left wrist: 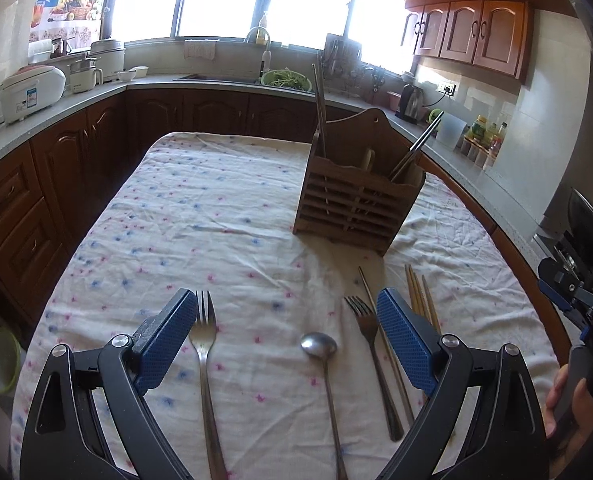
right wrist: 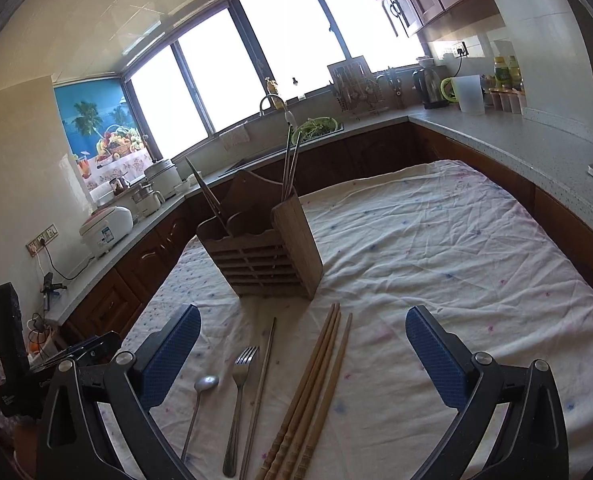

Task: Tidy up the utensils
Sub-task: 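Withdraw both grippers from the holder toward the remaining utensils, then close the left gripper on the steel spoon handle while the right gripper grasps a wooden chopstick, then lift the spoon and chopstick with both grippers and lower them into the wooden holder, then open both grippers to release the spoon and chopstick into the holder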

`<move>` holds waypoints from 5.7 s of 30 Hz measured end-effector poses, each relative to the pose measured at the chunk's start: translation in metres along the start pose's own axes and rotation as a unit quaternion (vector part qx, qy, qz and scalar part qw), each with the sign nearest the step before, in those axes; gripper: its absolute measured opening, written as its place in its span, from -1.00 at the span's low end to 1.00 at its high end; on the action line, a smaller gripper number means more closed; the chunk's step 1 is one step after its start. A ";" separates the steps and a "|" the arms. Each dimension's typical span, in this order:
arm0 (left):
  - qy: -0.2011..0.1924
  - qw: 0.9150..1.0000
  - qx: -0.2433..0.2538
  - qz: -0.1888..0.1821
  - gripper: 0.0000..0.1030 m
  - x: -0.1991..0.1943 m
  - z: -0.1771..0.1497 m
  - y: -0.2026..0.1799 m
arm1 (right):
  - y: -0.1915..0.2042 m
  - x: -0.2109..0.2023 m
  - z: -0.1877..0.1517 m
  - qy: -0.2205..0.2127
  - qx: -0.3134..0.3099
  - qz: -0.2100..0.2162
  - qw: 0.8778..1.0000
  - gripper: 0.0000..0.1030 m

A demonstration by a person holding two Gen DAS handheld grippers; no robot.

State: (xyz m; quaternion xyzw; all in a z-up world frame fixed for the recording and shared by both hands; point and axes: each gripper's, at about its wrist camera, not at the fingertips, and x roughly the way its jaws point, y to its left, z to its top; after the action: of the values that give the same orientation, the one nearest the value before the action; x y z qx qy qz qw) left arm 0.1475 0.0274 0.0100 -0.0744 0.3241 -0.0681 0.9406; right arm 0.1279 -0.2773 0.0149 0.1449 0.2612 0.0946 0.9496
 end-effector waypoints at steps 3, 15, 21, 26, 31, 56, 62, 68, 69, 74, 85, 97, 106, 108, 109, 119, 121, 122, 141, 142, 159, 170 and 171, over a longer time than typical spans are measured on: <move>0.014 1.000 -0.002 0.002 0.81 0.003 -0.014 0.001 | -0.004 0.000 -0.015 0.012 0.003 -0.004 1.000 1.00; 0.068 0.998 -0.003 -0.002 0.81 0.029 -0.044 -0.003 | -0.003 0.013 -0.035 0.046 -0.008 -0.023 0.999 0.99; 0.086 0.996 0.001 -0.015 0.71 0.039 -0.045 -0.007 | -0.005 0.027 -0.037 0.067 -0.011 -0.035 0.997 0.62; 0.106 0.994 0.003 -0.031 0.45 0.050 -0.045 -0.010 | -0.008 0.044 -0.037 0.091 -0.010 -0.044 0.995 0.23; 0.125 0.991 0.009 -0.041 0.13 0.063 -0.044 -0.015 | -0.011 0.060 -0.035 0.113 -0.011 -0.050 0.992 -0.04; 0.162 0.984 0.050 -0.052 -0.87 0.107 -0.038 -0.033 | -0.013 0.155 -0.025 0.191 -0.073 -0.110 0.973 -0.49; 0.160 0.984 0.039 -0.062 -0.90 0.109 -0.036 -0.030 | -0.007 0.158 -0.025 0.190 -0.091 -0.112 0.971 -0.88; 0.147 0.986 0.026 -0.075 -0.91 0.095 -0.033 -0.023 | -0.015 0.129 -0.019 0.168 -0.026 -0.062 0.983 -0.90; 0.143 0.986 0.023 -0.078 -0.91 0.092 -0.031 -0.022 | -0.015 0.123 -0.018 0.164 -0.020 -0.056 0.985 -0.90; 0.119 0.989 0.013 -0.088 -0.92 0.070 -0.023 -0.017 | -0.008 0.092 -0.009 0.136 -0.009 -0.035 0.990 -0.90; 0.050 0.993 0.008 -0.109 -0.97 0.014 0.004 -0.016 | 0.007 0.024 0.022 0.061 0.006 0.012 0.998 -0.90; 0.009 0.994 0.015 -0.111 -0.97 -0.006 0.029 -0.016 | 0.024 -0.005 0.063 -0.009 -0.005 0.033 0.999 -0.90; -0.018 0.994 0.019 -0.106 -0.97 -0.008 0.055 -0.012 | 0.031 0.002 0.082 -0.032 -0.005 0.042 0.999 -0.90; -0.027 0.994 0.021 -0.104 -0.97 -0.008 0.064 -0.012 | 0.034 0.002 0.090 -0.041 -0.006 0.046 0.998 -0.90; -0.032 0.994 0.022 -0.103 -0.97 -0.008 0.070 -0.012 | 0.036 0.003 0.094 -0.046 -0.008 0.047 0.998 -0.90; -0.090 0.991 0.041 -0.087 -0.97 0.001 0.132 -0.021 | 0.051 0.021 0.145 -0.098 -0.017 0.047 0.994 -0.90; -0.103 0.990 0.042 -0.086 -0.97 0.005 0.146 -0.022 | 0.052 0.025 0.154 -0.111 -0.013 0.047 0.993 -0.90; -0.110 0.990 0.042 -0.084 -0.97 0.007 0.153 -0.023 | 0.053 0.027 0.159 -0.119 -0.011 0.046 0.992 -0.90; -0.094 0.994 0.040 -0.036 -0.97 0.111 0.182 -0.037 | 0.031 0.106 0.159 -0.149 0.009 0.007 0.989 -0.90; -0.087 0.995 0.040 -0.033 -0.97 0.116 0.178 -0.037 | 0.029 0.111 0.154 -0.141 0.011 0.007 0.990 -0.90; -0.034 0.998 0.048 -0.025 -0.96 0.151 0.146 -0.042 | 0.027 0.132 0.127 -0.079 -0.005 0.004 0.997 -0.88; -0.037 0.998 0.051 -0.018 0.06 0.136 0.147 -0.043 | 0.024 0.126 0.128 -0.075 0.005 0.019 0.997 -0.22; -0.043 0.998 0.053 -0.016 0.17 0.132 0.147 -0.044 | 0.023 0.122 0.128 -0.080 0.008 0.024 0.996 0.05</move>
State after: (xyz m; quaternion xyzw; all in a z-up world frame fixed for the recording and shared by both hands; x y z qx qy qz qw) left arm 0.3378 -0.0245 0.0534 -0.0321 0.2782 -0.0974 0.9550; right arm 0.2955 -0.2537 0.0702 0.1661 0.1815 0.1033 0.9637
